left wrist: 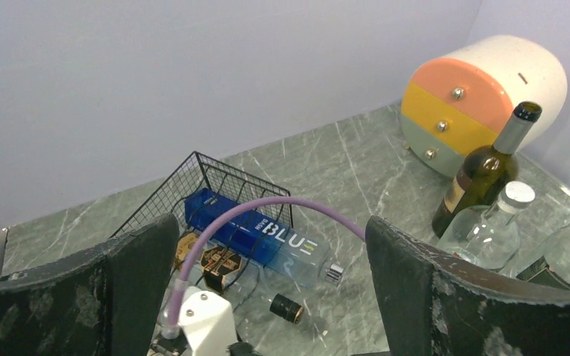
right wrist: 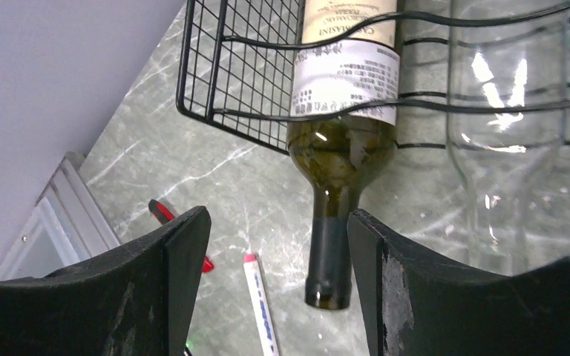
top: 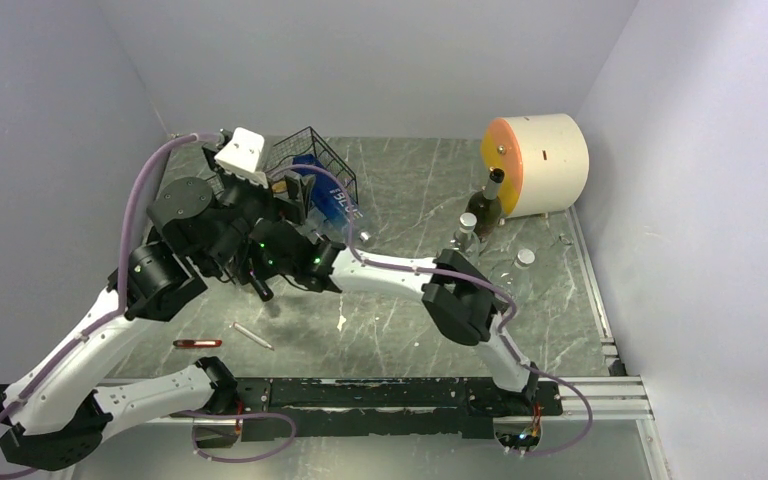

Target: Put the wine bottle on the wine rack

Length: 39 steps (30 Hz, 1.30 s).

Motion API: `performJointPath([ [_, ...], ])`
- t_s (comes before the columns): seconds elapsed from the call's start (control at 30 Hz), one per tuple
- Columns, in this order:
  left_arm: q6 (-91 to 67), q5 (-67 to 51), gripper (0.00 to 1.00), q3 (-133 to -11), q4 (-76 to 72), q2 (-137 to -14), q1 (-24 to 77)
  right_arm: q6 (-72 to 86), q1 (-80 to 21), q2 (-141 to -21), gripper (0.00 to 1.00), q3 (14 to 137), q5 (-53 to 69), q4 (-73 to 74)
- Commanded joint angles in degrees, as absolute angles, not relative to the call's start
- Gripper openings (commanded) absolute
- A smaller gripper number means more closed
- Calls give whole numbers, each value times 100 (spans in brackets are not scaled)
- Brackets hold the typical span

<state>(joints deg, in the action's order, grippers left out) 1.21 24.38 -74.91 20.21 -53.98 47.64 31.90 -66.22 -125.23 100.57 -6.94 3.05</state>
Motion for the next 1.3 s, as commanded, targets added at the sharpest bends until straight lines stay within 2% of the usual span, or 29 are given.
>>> performJointPath([
  [0.0, 105, 2489, 100, -7848, 2114, -5216, 4784, 3132, -6607, -11907, 72, 9478, -859, 56],
  [0.23, 103, 2493, 100, -7790, 1886, -4898, 4782, 2864, -6604, -10452, 71, 8185, -1459, 197],
  [0.43, 110, 2554, 100, -7382, 1526, -4593, 4782, 2558, -6551, -9445, 71, 7447, -2673, 959],
  [0.6, 38, 2595, 100, -7134, 1342, -4539, 4786, 2096, -6219, -8688, 71, 7513, -3406, 1802],
  [0.83, -145, 2486, 100, -6958, 1302, -4638, 4786, 1778, -5096, -7737, 71, 7647, -3739, 2451],
  [0.93, -241, 2439, 100, -6890, 1326, -4717, 4787, 1627, -4749, -7532, 72, 7765, -4165, 2736],
  [1.27, -575, 1795, 99, -6743, 994, -5116, 4782, 1665, -3522, -7289, 75, 8315, -4250, 2851],
])
